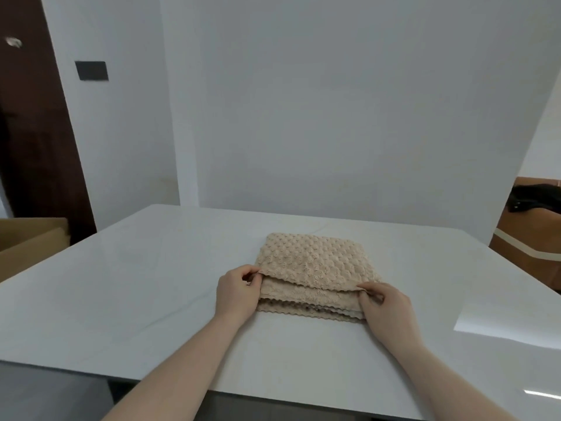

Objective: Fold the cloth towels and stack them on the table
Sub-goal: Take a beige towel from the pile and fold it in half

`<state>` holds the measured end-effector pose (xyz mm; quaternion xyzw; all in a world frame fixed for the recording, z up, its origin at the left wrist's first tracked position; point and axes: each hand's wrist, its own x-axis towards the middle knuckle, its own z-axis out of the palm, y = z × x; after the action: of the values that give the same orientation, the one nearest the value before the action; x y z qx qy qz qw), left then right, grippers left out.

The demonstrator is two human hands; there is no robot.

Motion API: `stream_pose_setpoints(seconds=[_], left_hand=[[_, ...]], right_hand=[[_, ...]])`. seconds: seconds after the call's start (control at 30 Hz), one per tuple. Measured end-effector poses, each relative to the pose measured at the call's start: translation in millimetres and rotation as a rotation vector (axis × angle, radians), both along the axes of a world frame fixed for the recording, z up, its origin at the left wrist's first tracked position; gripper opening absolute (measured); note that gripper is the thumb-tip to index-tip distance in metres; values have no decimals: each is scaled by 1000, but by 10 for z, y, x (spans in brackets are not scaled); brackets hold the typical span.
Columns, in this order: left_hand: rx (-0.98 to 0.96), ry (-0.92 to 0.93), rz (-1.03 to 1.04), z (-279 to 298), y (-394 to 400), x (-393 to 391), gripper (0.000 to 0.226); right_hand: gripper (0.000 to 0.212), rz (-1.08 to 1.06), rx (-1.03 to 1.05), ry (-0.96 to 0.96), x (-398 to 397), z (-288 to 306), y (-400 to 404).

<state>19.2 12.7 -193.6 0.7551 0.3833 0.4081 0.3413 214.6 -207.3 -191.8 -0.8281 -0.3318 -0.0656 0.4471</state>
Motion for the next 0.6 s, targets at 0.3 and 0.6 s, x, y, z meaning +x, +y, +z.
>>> stream_pose_setpoints(seconds=[0.3, 0.6], left_hand=[[87, -51, 41, -11, 26, 24, 15], [146, -94, 2, 958, -26, 153, 16]], right_hand=[[15, -54, 162, -156, 22, 8, -16], [22, -89, 295, 73, 172, 856, 212]])
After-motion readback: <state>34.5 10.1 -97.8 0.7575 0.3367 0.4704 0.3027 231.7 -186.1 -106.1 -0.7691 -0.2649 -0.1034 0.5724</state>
